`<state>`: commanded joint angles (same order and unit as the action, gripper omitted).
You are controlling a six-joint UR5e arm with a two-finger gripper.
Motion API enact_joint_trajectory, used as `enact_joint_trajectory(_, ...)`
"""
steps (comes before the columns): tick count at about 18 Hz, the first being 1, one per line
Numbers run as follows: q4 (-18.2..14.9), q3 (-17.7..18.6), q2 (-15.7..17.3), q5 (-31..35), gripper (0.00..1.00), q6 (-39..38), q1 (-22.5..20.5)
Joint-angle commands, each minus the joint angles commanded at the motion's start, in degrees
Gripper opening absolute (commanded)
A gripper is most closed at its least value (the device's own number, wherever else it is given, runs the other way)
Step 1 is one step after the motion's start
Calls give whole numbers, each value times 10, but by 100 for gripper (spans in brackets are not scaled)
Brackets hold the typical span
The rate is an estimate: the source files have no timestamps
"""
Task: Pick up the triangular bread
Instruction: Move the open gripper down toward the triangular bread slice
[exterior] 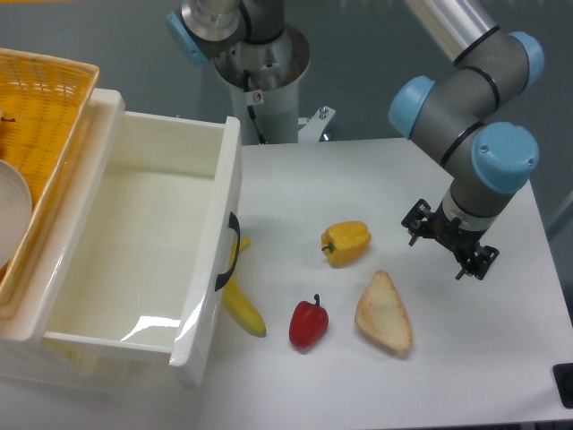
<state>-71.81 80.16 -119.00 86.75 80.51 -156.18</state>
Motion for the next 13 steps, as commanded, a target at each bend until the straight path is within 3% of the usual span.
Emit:
enact_joint_trajectory(9,-1,-9,-16,-26,100,-16,-3)
enact_joint_trajectory(11,2,-7,-24,-39,100,-88,-3)
enact_joint_trajectory(13,36,5,-25,-68,100,-179,-1)
